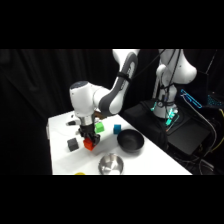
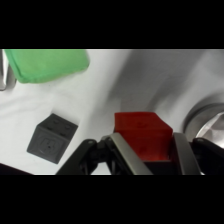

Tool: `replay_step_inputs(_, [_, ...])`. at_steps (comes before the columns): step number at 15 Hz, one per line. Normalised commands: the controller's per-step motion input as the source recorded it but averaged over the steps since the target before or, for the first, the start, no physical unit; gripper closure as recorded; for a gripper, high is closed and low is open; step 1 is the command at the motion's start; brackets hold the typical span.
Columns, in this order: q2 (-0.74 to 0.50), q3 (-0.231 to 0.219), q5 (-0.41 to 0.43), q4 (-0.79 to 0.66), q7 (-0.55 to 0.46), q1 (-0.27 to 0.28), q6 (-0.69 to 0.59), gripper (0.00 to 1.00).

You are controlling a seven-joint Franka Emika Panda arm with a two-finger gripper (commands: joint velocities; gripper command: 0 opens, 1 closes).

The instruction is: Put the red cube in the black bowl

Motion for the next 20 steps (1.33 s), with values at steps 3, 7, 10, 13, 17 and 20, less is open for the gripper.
replay_step_inputs(3, [-0.5,-0.05,-0.049,-0.39,0.13,0.102,-0.17,0.74])
replay_step_inputs(7, [-0.55,-0.048,-0.04,-0.48,0.18,0.125,-0.08,0.74])
replay_step_inputs(10, [-0.57,-0.066,-0.057,-0.52,0.3,0.162,-0.04,0.74])
replay_step_inputs(13, [-0.52,-0.056,-0.052,-0.49,0.34,0.17,-0.03,0.74])
replay_step_inputs(17, [-0.44,-0.02,-0.033,-0.46,0.33,0.161,0.02,0.74])
replay_step_inputs(20, [-0.37,0.019,-0.009,-0.43,0.29,0.129,0.08,0.74])
